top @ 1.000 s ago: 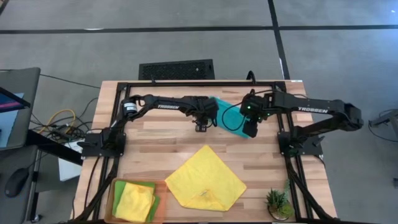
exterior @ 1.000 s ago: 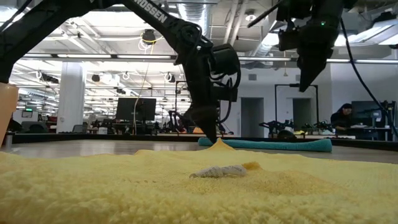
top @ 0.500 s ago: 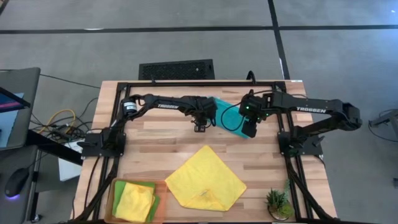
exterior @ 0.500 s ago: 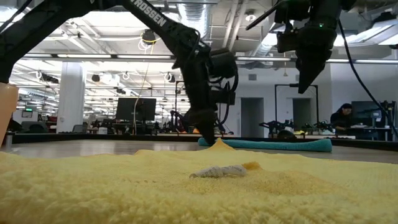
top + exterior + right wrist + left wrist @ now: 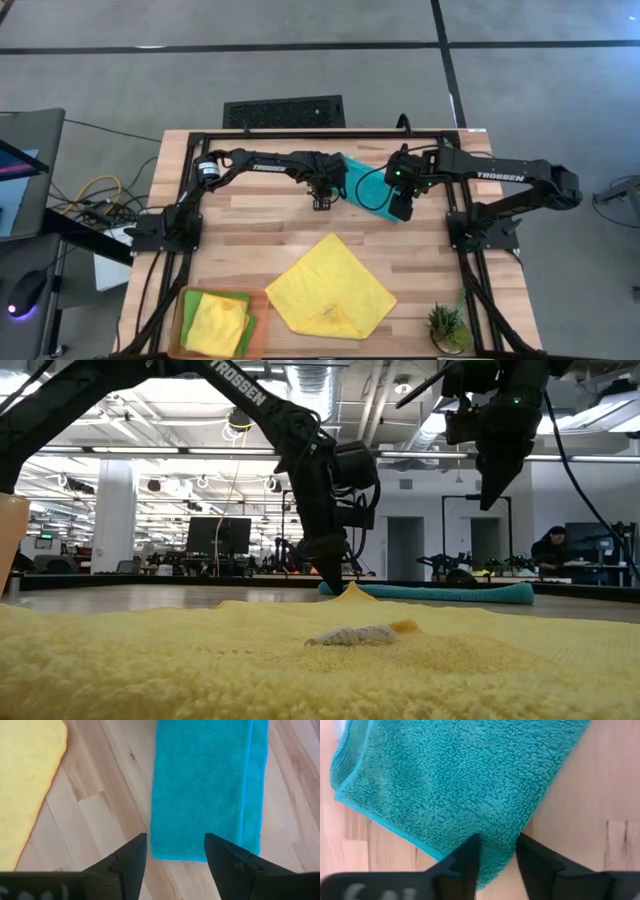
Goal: Fold microfiber towels
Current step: Fold the blue microfiber towel
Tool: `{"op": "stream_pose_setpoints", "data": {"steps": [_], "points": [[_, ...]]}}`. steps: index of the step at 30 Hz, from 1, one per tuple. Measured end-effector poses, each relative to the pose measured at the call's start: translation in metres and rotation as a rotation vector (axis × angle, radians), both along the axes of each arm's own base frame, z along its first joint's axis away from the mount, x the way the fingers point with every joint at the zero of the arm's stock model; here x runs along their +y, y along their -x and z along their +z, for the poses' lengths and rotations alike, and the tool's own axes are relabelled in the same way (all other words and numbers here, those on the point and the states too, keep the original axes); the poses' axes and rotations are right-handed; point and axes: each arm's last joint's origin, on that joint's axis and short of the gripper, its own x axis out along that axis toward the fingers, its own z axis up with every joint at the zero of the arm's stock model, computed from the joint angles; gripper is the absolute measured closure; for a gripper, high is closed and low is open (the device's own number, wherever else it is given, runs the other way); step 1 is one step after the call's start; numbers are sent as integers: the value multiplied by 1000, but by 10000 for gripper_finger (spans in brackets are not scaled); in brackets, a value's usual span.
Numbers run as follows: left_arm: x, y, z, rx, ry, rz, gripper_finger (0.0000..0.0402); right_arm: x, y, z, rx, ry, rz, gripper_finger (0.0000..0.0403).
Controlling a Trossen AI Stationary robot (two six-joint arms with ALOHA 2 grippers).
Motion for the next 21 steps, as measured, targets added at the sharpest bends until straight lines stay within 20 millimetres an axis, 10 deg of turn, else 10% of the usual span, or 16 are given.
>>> {"op": "stream_pose_setpoints", "data": {"steps": [6, 21], "points": [[4, 0, 2, -2, -19, 28, 391, 1, 4, 1, 17, -4, -2, 182], [-41, -36, 50, -92, -155, -225, 400, 7, 28, 24, -92, 11, -52, 182]]}}
